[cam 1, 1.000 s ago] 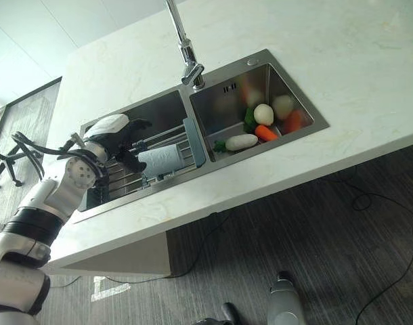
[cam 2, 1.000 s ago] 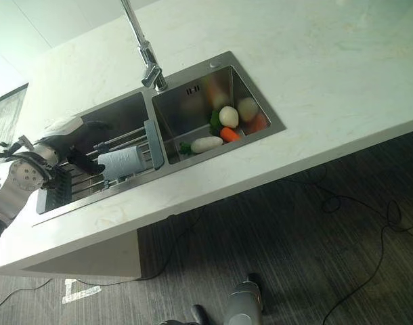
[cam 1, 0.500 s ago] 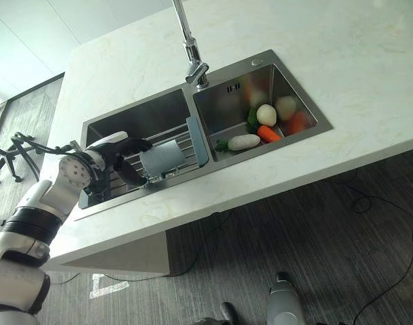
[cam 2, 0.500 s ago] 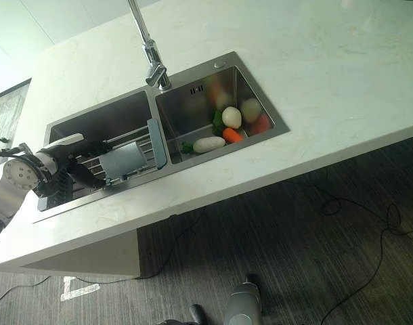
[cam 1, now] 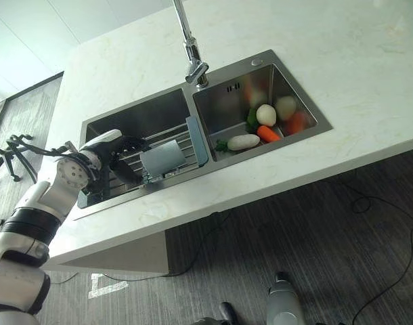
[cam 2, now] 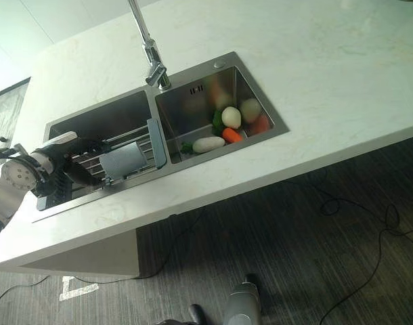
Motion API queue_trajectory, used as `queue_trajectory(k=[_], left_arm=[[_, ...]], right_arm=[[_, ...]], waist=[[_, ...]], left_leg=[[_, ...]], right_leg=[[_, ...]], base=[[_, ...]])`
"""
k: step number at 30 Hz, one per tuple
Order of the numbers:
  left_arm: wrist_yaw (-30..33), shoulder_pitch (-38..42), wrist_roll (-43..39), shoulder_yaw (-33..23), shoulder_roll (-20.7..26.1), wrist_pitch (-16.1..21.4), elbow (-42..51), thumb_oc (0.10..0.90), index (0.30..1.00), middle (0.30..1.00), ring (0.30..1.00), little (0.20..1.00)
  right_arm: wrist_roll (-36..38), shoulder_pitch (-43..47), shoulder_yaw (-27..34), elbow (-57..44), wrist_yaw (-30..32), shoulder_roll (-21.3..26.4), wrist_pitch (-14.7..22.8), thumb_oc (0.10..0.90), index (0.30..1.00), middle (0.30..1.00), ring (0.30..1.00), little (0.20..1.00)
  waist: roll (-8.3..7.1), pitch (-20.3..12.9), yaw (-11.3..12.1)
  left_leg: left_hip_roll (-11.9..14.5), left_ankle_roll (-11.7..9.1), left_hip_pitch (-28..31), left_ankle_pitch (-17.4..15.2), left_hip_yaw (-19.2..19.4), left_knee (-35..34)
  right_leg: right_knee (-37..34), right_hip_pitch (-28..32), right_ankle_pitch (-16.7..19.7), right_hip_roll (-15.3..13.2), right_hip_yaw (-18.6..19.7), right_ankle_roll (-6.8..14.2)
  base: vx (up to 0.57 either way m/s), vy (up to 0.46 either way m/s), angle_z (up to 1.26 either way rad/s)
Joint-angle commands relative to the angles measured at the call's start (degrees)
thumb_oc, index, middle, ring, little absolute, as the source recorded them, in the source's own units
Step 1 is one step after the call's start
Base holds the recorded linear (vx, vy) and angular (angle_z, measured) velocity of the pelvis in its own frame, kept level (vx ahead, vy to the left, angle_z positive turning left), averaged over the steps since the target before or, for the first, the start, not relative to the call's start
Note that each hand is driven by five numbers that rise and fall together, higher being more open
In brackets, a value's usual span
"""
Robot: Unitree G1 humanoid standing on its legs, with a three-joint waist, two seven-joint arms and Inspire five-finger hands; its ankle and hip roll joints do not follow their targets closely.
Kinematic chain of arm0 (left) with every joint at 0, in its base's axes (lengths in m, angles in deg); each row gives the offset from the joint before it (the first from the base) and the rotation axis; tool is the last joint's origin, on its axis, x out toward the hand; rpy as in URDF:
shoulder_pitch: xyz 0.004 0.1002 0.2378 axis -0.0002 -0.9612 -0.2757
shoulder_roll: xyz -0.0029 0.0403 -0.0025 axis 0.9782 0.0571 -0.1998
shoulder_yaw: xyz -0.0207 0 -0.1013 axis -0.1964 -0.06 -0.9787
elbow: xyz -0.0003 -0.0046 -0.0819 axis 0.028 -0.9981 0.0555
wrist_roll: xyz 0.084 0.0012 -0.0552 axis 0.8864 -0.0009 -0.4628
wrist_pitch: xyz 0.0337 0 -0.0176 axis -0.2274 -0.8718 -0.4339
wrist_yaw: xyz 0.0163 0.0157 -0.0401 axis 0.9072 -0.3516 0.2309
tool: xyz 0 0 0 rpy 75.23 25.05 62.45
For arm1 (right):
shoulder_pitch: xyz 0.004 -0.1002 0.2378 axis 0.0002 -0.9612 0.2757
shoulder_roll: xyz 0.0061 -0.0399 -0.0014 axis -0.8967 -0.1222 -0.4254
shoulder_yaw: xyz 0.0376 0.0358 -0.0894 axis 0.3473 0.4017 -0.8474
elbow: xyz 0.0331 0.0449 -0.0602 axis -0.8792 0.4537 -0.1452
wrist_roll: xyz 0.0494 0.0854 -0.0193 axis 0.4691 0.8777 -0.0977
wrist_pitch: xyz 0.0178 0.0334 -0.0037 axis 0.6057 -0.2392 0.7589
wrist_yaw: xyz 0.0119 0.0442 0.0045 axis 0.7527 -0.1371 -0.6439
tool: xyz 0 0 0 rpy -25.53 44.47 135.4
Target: Place the dishes in the dishwasher.
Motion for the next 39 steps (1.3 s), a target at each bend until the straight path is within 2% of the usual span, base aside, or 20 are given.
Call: queue_trajectory(k=[1,11,18,23,25,39], left_arm=[[7.50,4.93,0.20,-7.92,6.49,0.14,0.33,0.800,0.900,0.900,0.900,0.900],[9.06,3.75,-1.02,-8.80,2.69,0.24,2.38,0.800,0.900,0.900,0.900,0.900],[8.76,3.98,-1.49,-8.37,1.87,-0.18,3.15,0.800,0.900,0.900,0.900,0.900],[5.47,4.32,-2.70,-7.54,1.53,-0.58,4.14,0.800,0.900,0.900,0.900,0.900],[1.59,4.43,-4.95,-6.80,1.57,-2.56,5.35,0.800,0.900,0.900,0.900,0.900],[-1.34,5.60,-7.77,-5.10,2.95,-2.94,3.19,0.800,0.900,0.900,0.900,0.900]], right_arm=[[-0.51,-4.03,-1.42,-0.36,0.23,-0.54,0.03,0.800,0.900,0.900,0.900,0.900],[-0.40,-4.03,-1.52,0.00,-0.02,-0.98,0.31,0.800,0.900,0.900,0.900,0.900],[-0.54,-3.93,-1.32,0.53,-0.61,-0.74,0.35,0.800,0.900,0.900,0.900,0.900],[-0.69,-3.83,-1.09,0.73,-1.20,-0.37,-0.03,0.800,0.900,0.900,0.900,0.900],[-0.70,-3.77,-0.91,0.56,-1.25,-0.05,-0.23,0.800,0.900,0.900,0.900,0.900],[-0.10,-3.92,-0.88,-0.29,-0.96,1.00,-0.39,0.800,0.900,0.900,0.900,0.900]], waist=[[-1.60,-4.22,-0.08],[-1.84,-3.87,-0.72],[-1.63,-3.60,-1.08],[-1.27,-3.39,-1.26],[-1.01,-3.33,-1.29],[0.13,-2.71,-1.84]], left_leg=[[0.55,0.99,-5.35,-10.74,-3.32,10.35],[0.80,0.82,-5.17,-10.80,-2.81,10.35],[0.79,0.79,-5.09,-10.83,-2.50,10.35],[0.71,0.73,-5.00,-10.85,-2.25,10.35],[0.62,0.72,-5.00,-10.83,-2.23,10.35],[0.15,0.74,-5.38,-10.67,-1.76,10.35]], right_leg=[[-6.80,4.29,-1.35,-2.18,1.07,7.49],[-6.80,4.03,-1.40,-1.98,1.57,7.26],[-6.80,3.84,-1.30,-1.99,1.78,7.26],[-6.80,3.76,-1.30,-2.14,1.85,7.33],[-6.80,3.69,-1.25,-2.24,1.87,7.37],[-6.80,2.84,-0.83,-2.64,2.25,7.71]], base=[[0.00,0.000,0.00],[0.00,0.000,0.00],[0.00,0.000,0.00],[0.00,0.011,-0.04],[0.00,0.014,-0.06],[0.00,-0.001,-0.01]])
